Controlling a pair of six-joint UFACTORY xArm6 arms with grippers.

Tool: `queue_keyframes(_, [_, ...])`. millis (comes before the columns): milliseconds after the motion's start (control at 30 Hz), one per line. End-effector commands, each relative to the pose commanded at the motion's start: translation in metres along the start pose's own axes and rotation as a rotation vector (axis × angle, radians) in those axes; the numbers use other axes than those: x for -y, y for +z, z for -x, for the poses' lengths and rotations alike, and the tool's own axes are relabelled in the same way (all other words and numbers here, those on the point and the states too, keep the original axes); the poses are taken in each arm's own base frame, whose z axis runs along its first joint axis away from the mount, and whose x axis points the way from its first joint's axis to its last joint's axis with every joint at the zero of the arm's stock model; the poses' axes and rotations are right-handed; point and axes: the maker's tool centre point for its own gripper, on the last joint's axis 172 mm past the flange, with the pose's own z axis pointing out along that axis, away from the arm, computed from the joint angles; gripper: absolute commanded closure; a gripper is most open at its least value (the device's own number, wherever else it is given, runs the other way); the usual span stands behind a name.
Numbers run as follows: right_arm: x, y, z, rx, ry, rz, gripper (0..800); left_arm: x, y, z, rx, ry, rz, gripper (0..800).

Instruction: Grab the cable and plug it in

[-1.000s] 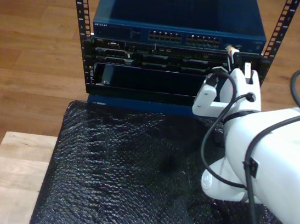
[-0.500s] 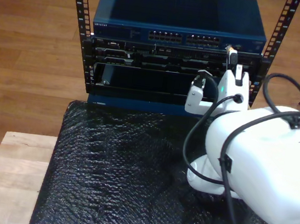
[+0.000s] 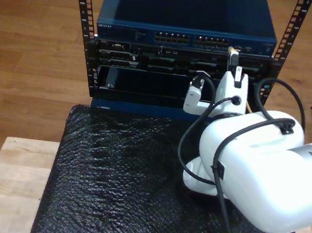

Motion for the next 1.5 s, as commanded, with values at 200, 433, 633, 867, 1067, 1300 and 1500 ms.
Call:
queue_keyframes(200, [0.001, 0.009, 0.001, 0.018, 0.009, 0.010, 800, 0.000, 0.000, 0.000, 0.000, 0.000, 0.000, 0])
queue_keyframes(433, [0.009, 0.011, 0.000, 0.018, 0.010, -0.006, 800, 0.000, 0.000, 0.000, 0.000, 0.000, 0.000, 0])
queue_keyframes(633, [0.011, 0.012, 0.000, 0.017, 0.012, -0.015, 800, 0.000, 0.000, 0.000, 0.000, 0.000, 0.000, 0])
queue_keyframes(867, [0.009, 0.018, -0.003, 0.016, 0.022, -0.012, 800, 0.000, -0.001, 0.001, 0.002, 0.000, 0.000, 0])
queue_keyframes(1067, [0.011, 0.023, -0.005, 0.015, 0.027, -0.015, 800, 0.000, -0.001, 0.001, 0.002, 0.000, 0.000, 0])
queue_keyframes(1300, [0.013, 0.025, -0.006, 0.014, 0.031, -0.022, 800, 0.000, -0.001, 0.001, 0.002, 0.000, 0.000, 0])
queue_keyframes(1500, [0.018, 0.025, -0.007, 0.014, 0.029, -0.024, 800, 0.000, -0.001, 0.001, 0.002, 0.000, 0.000, 0])
